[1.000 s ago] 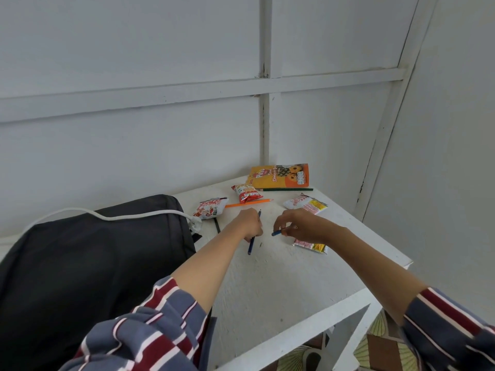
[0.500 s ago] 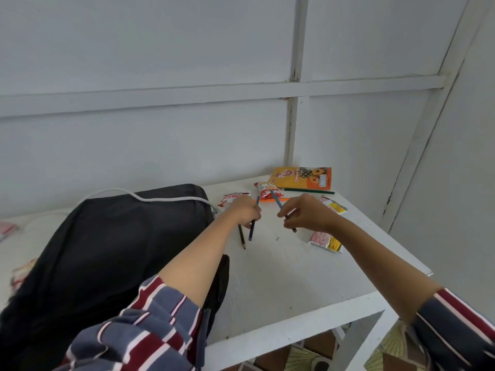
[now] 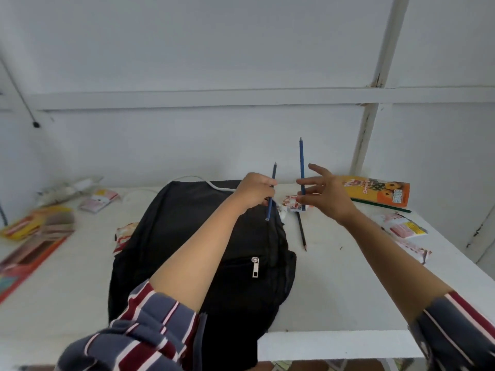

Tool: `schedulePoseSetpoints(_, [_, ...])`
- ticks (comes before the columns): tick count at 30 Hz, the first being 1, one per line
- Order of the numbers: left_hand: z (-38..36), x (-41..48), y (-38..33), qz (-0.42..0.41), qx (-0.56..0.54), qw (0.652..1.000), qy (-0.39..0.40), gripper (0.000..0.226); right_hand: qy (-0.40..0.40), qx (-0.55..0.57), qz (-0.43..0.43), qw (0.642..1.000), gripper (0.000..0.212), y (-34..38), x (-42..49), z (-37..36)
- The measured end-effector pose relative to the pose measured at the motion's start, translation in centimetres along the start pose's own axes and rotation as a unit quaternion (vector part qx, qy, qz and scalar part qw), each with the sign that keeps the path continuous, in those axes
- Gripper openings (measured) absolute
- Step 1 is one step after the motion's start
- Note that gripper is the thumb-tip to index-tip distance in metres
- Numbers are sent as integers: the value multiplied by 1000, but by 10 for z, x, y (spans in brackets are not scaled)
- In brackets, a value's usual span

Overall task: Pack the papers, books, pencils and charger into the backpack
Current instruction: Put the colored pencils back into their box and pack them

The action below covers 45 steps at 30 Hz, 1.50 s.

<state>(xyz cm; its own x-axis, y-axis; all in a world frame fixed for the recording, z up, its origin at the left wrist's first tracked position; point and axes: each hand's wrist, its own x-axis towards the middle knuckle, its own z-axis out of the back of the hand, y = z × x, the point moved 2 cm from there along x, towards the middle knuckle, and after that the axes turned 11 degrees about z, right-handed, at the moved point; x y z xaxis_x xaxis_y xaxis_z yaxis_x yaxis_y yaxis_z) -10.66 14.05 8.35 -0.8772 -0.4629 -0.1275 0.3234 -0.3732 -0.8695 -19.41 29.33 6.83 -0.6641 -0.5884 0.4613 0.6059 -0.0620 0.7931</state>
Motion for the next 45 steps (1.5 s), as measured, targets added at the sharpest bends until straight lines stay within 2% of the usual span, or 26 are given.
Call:
schedulePoseSetpoints(2, [27,-7,10,-1,-11,1000,-25,38,11,12,8,1000,50,15,9,-24])
schedulePoseSetpoints(4, [57,-14,22,-5,-9,998,-56,38,31,42,13,999,40,29,16,-53])
schedulePoseSetpoints(9, [136,-41,63,-12,-20,993,-115,35,76,84,24,993,35,74,37,-140])
schedulePoseSetpoints(17, [255,-87,156,25,-129,981,-144,40,131,150,1,980,32,127,48,-298])
schedulePoseSetpoints(25, [336,-107,253,129,-142,963,-191,38,209,117,-10,971,28,148,43,-413])
schedulePoseSetpoints(30, [372,-110,291,149,-131,957,-211,35,255,76,7,964,31,145,51,-469])
schedulePoseSetpoints(35, [404,-107,319,177,-99,953,-225,38,249,82,-8,965,27,139,61,-521])
schedulePoseSetpoints(40, [426,-95,347,191,-87,954,-213,40,228,142,-120,956,16,131,63,-566])
schedulePoseSetpoints(45, [448,-77,367,184,-84,961,-189,38,206,111,-106,966,21,129,61,-601])
